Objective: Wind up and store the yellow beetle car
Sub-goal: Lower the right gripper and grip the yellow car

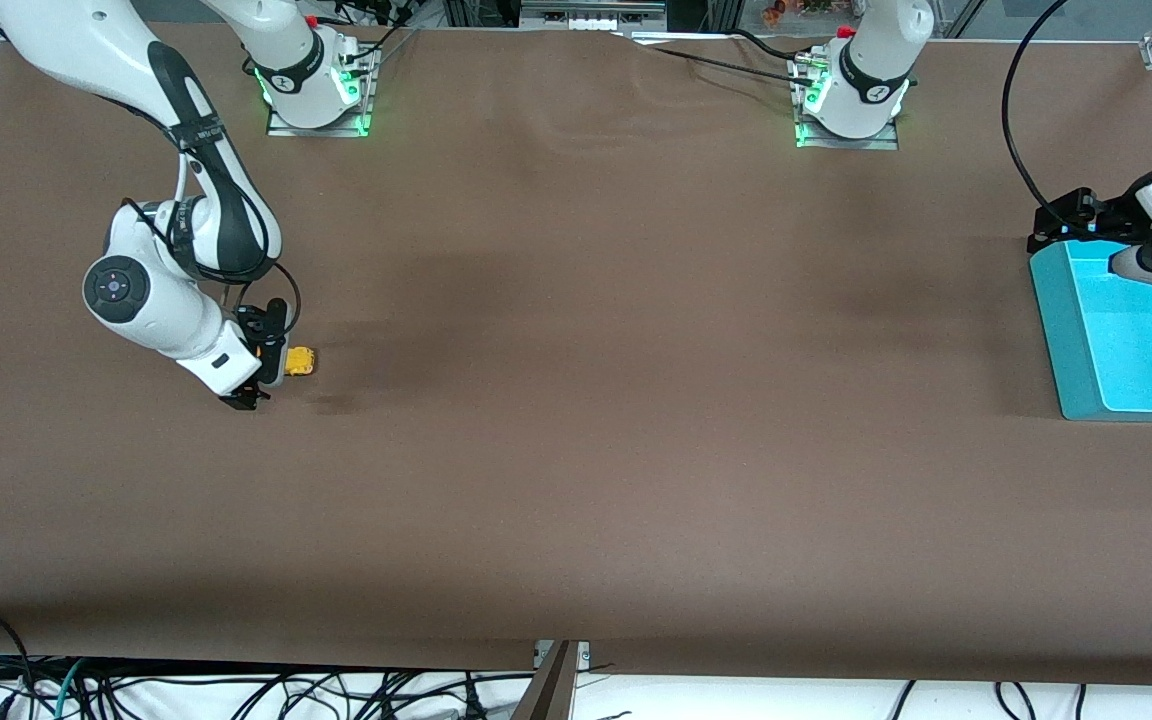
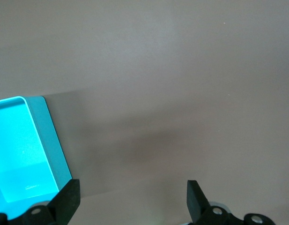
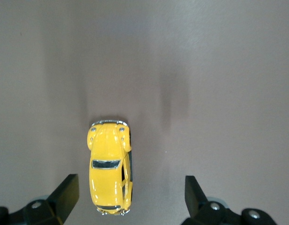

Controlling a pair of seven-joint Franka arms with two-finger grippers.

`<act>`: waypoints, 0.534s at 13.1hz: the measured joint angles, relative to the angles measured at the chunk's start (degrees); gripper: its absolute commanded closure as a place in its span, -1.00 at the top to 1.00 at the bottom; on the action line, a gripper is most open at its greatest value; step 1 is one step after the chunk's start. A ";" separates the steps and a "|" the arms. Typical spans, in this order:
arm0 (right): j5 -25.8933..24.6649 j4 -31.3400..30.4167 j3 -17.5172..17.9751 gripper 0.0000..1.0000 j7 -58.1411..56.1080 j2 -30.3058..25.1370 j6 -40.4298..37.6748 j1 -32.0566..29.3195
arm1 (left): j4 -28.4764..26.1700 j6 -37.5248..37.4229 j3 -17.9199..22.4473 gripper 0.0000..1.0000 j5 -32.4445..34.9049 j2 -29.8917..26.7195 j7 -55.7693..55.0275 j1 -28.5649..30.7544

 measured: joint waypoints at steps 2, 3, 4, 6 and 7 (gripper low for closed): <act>0.00 -2.52 -0.04 1.00 -3.12 -0.02 3.70 -1.33 | 0.00 0.00 0.00 1.00 0.00 0.00 0.00 0.09; 0.00 -3.45 -0.06 1.00 -3.90 -0.02 5.30 -1.79 | 0.00 0.00 0.00 1.00 0.00 0.01 0.00 0.11; 0.00 -4.38 -0.06 0.99 -4.53 -0.02 6.56 -2.16 | 0.00 0.00 0.00 1.00 0.00 0.01 0.00 0.18; 0.00 -5.40 -0.06 0.99 -4.88 -0.01 7.61 -2.33 | 0.00 0.00 0.01 1.00 0.00 0.04 0.00 0.58; 0.00 -5.56 -0.05 0.99 -4.93 -0.01 7.71 -2.33 | 0.00 0.00 0.01 1.00 0.00 0.11 0.00 0.87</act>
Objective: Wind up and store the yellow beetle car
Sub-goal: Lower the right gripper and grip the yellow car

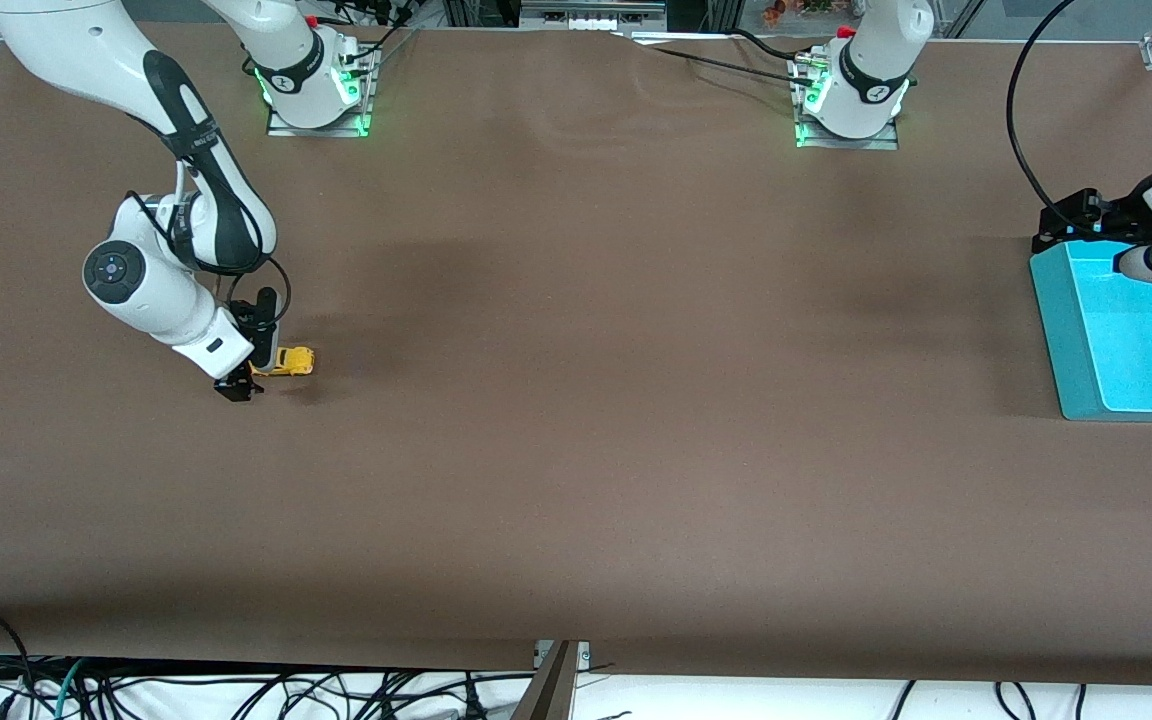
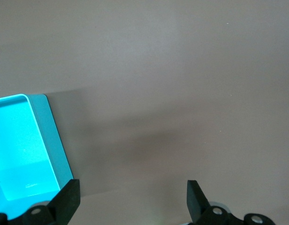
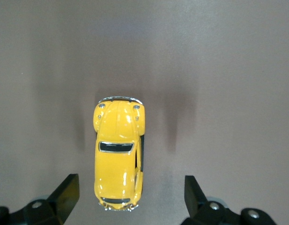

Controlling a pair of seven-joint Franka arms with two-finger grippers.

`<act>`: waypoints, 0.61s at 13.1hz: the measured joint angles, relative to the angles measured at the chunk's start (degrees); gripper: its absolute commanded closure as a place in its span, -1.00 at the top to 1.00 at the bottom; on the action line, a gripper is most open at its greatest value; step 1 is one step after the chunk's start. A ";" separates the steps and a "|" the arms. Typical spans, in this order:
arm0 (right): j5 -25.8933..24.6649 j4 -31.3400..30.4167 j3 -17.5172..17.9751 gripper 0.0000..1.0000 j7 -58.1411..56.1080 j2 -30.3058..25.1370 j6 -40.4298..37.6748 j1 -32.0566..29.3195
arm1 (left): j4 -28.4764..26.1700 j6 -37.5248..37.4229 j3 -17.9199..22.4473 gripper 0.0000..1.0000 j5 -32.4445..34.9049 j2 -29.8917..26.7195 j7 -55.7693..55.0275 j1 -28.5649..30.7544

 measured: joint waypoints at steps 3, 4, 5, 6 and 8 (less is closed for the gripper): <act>0.00 -0.57 0.00 0.78 -0.11 0.01 0.43 0.00 | 0.00 -0.02 0.02 1.00 0.00 0.42 0.00 0.58; 0.00 -0.77 0.00 0.58 -0.13 0.01 0.67 0.00 | 0.00 -0.02 0.01 1.00 0.00 0.50 0.00 0.58; 0.00 -0.90 0.00 0.07 -0.16 0.01 0.84 0.00 | 0.00 -0.02 -0.03 1.00 0.00 0.53 0.00 0.58; 0.00 -0.94 0.00 -0.12 -0.17 0.01 0.92 0.00 | 0.00 -0.02 -0.07 1.00 0.00 0.53 0.00 0.58; 0.00 -0.97 0.01 -0.43 -0.18 0.01 0.98 0.00 | 0.01 -0.02 -0.25 1.00 0.00 0.53 0.00 0.58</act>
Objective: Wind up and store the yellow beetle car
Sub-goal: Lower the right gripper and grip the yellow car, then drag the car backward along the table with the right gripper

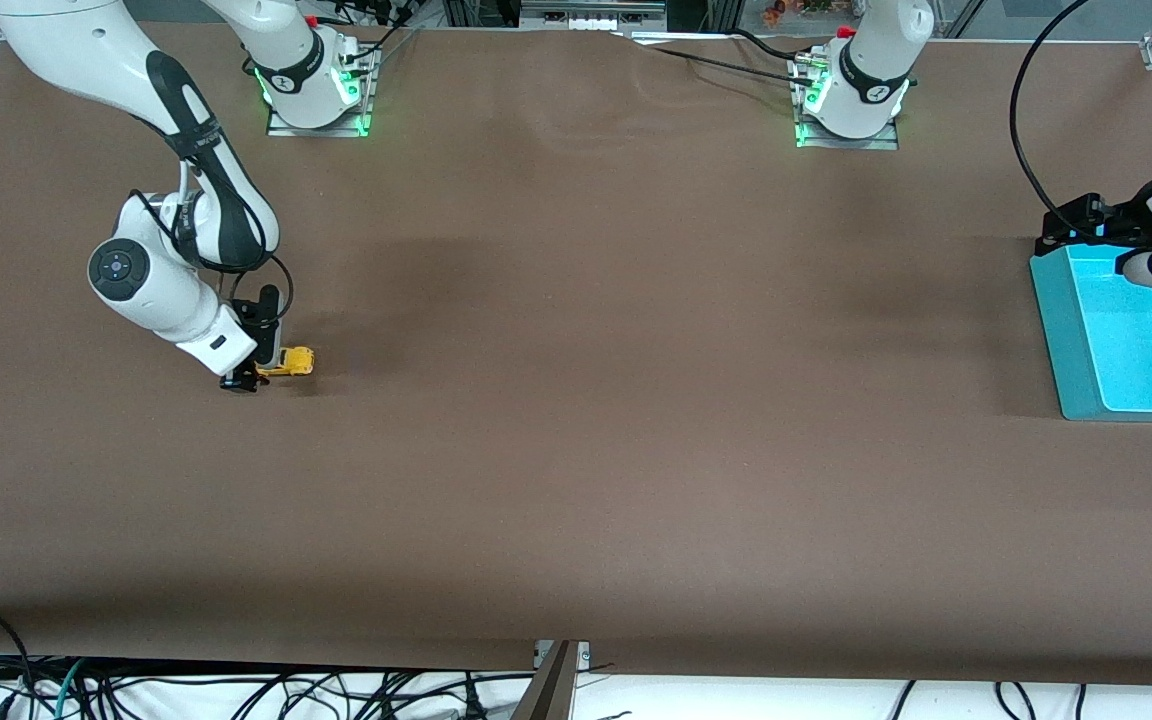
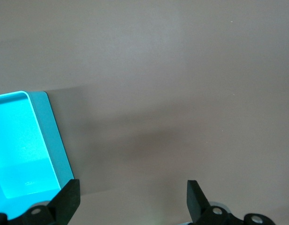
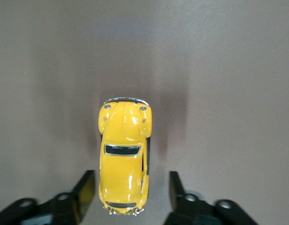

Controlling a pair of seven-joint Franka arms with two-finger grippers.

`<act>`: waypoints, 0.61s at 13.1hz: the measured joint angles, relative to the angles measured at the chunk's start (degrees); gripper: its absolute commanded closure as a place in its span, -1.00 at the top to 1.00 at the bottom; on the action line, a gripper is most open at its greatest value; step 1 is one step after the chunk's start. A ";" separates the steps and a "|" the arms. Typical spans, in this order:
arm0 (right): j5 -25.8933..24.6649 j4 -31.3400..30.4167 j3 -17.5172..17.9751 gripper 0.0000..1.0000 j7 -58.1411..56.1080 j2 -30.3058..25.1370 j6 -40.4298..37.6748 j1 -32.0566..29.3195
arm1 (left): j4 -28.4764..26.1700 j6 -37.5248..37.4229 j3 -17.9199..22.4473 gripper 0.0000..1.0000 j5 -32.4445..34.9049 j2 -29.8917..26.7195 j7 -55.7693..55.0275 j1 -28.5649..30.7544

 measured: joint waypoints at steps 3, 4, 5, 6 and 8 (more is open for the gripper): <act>0.00 -0.09 0.03 -0.65 -0.01 -0.20 0.00 0.01 | 0.02 0.00 -0.28 1.00 0.00 0.00 0.00 0.00; 0.00 -0.09 0.05 -0.66 -0.01 -0.14 0.04 0.01 | 0.03 0.00 -0.28 1.00 0.00 0.00 0.00 0.00; 0.00 -0.12 0.07 -0.66 -0.01 -0.14 0.04 0.01 | 0.03 0.00 -0.29 1.00 0.00 0.00 0.00 0.00; 0.00 -0.12 0.08 -0.66 -0.01 -0.13 0.05 0.02 | 0.04 0.00 -0.30 1.00 0.00 0.00 0.00 0.00; 0.00 -0.12 0.07 -0.66 -0.12 -0.11 0.04 -0.02 | 0.04 0.00 -0.35 1.00 0.00 0.00 0.00 -0.01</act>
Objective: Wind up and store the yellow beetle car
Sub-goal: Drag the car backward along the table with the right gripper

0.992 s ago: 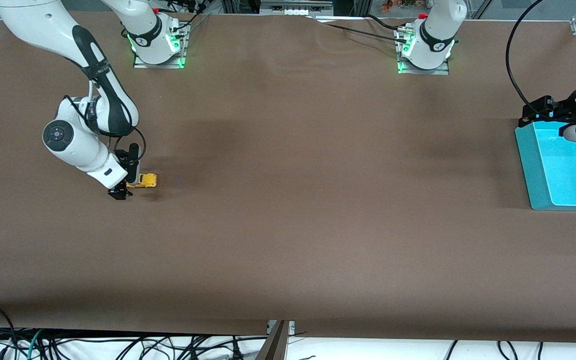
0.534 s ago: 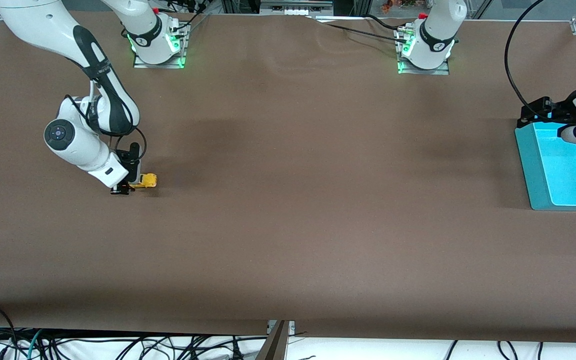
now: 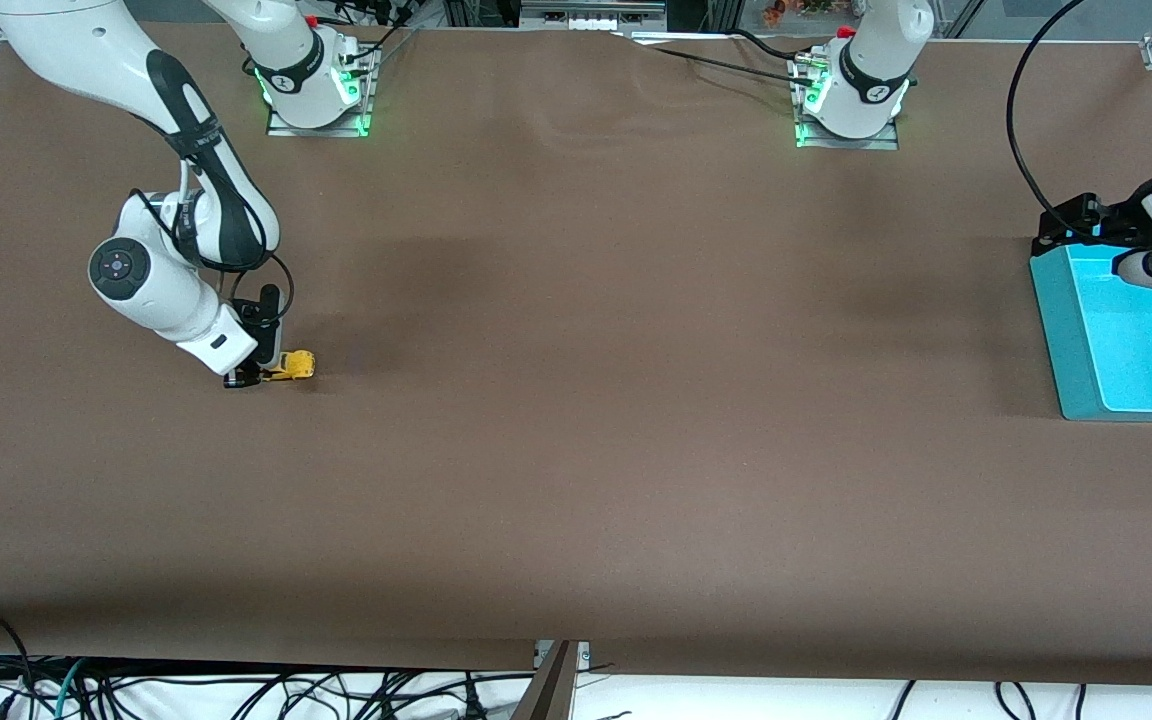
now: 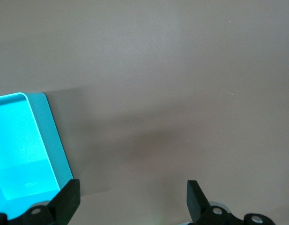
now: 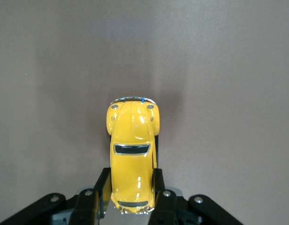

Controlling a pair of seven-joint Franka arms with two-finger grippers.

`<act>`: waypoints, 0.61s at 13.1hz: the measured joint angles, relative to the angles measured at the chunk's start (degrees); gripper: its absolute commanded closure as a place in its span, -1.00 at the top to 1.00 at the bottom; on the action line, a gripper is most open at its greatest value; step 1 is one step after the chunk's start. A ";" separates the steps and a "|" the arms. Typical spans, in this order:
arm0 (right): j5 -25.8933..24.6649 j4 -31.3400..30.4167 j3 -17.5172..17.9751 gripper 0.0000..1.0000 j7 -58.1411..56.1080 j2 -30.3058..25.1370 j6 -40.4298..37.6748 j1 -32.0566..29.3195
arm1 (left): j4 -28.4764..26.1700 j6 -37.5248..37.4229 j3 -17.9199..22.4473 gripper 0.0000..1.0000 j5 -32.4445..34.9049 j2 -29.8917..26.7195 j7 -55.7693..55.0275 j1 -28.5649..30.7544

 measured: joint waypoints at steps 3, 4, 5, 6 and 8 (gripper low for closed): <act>0.01 0.03 -0.14 -0.64 -2.62 0.06 0.13 -2.93 | 0.03 0.00 -0.08 1.00 0.00 0.00 0.00 -0.01; 0.01 0.20 -0.20 -0.63 -4.95 0.15 0.32 -5.47 | 0.04 0.00 -0.12 1.00 0.00 0.00 0.00 -0.01; 0.01 0.64 -0.26 -0.63 -7.57 0.48 0.50 -8.38 | 0.05 0.00 -0.18 1.00 0.00 0.00 0.00 -0.02; 0.02 1.46 -0.29 -0.63 -10.37 0.95 0.52 -11.23 | 0.06 0.00 -0.24 1.00 0.00 0.00 0.00 -0.03; 0.03 3.79 -0.28 -0.60 -15.41 2.42 0.24 -15.77 | 0.06 -0.09 -0.34 1.00 0.00 0.00 0.00 -0.04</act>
